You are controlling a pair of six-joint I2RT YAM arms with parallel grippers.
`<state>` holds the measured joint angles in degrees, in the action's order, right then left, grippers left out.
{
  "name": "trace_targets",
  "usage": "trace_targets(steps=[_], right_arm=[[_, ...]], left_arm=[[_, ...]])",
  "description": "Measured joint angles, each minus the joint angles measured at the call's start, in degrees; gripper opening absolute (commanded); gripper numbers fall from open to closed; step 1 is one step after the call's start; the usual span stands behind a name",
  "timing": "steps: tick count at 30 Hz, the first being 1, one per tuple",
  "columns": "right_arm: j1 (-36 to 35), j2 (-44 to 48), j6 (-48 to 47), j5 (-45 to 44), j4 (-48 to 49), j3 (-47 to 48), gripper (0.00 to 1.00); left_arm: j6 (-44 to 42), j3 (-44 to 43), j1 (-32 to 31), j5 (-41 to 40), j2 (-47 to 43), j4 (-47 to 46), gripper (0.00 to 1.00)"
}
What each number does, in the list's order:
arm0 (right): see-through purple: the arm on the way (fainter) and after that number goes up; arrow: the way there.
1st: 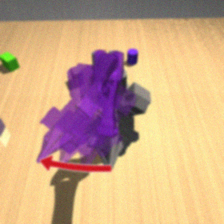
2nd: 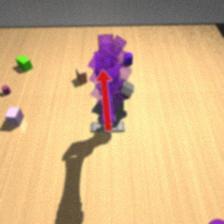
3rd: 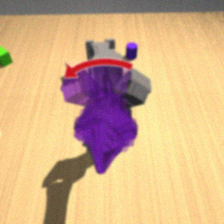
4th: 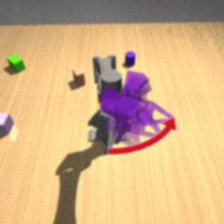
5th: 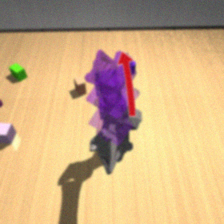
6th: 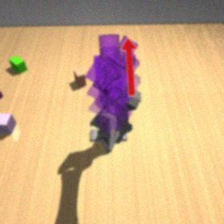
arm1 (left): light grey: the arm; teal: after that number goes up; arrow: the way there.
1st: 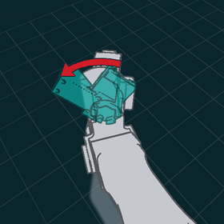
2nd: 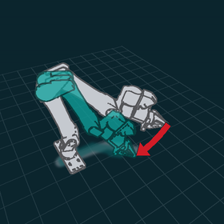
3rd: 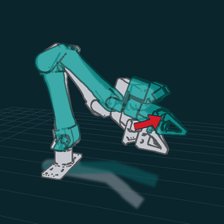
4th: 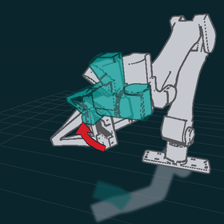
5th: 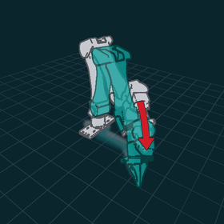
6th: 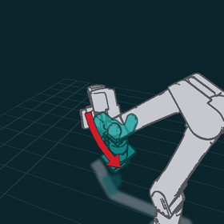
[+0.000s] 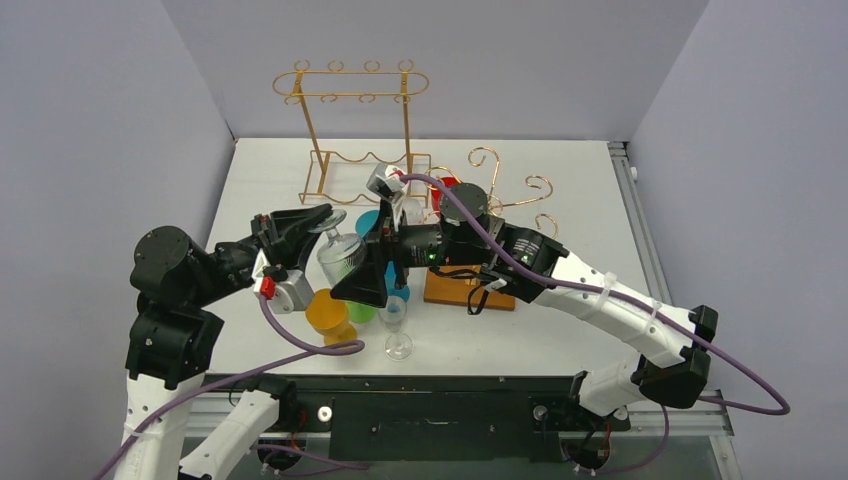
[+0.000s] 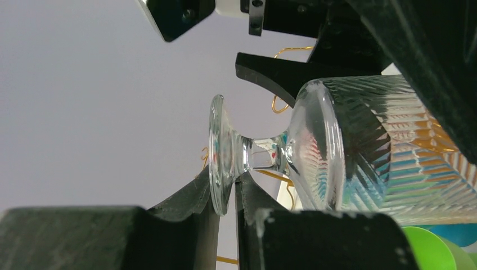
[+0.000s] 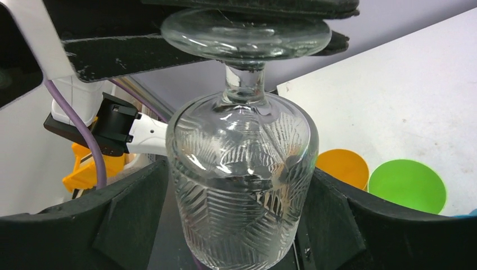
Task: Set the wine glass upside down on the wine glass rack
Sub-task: Turn the wine glass upside down at the wine rack.
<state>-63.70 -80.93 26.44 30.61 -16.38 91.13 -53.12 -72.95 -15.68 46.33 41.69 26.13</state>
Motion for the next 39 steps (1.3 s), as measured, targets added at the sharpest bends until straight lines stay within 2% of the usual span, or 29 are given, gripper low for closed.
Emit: trace_targets(steps=[3, 10, 11, 14, 17, 20, 30, 39], right_arm=[[0.02, -1.01, 0.31, 1.25, -0.22, 0.02, 0.69], [0.37, -1.73, 0.2, 1.55, -0.83, 0.04, 0.35], [0.5, -1.7, 0.2, 1.11, -0.9, 0.04, 0.3], [0.83, -0.94, -0.15, -0.5, -1.68, 0.02, 0.16], [2.29, 1.81, -0.98, -4.96, -4.0, -1.25, 0.09], [5.53, 6.12, -2.38, -10.01, -7.61, -3.23, 0.03], [12.41, 16.06, -10.05, -25.4, -17.9, -2.71, 0.0], [13.53, 18.38, -15.47, -38.88, -22.8, -0.7, 0.0]], left_arm=[[0.17, 0.0, 0.0, -0.04, 0.0, -0.33, 0.0], [3.04, 1.22, 0.02, -0.09, -0.02, -3.32, 0.0], [3.3, 1.4, 0.02, -0.17, 0.02, -3.65, 0.05], [4.48, 1.66, 0.0, -0.33, 0.42, -4.68, 0.41], [6.36, 1.66, 0.02, -0.44, 0.76, -6.51, 0.79], [8.5, 1.66, -0.02, -0.22, 0.85, -7.34, 0.97], [13.73, 0.52, -1.88, 0.37, 7.19, -5.11, 0.96], [15.85, -8.79, -18.82, -2.51, 22.84, 4.17, 0.99]])
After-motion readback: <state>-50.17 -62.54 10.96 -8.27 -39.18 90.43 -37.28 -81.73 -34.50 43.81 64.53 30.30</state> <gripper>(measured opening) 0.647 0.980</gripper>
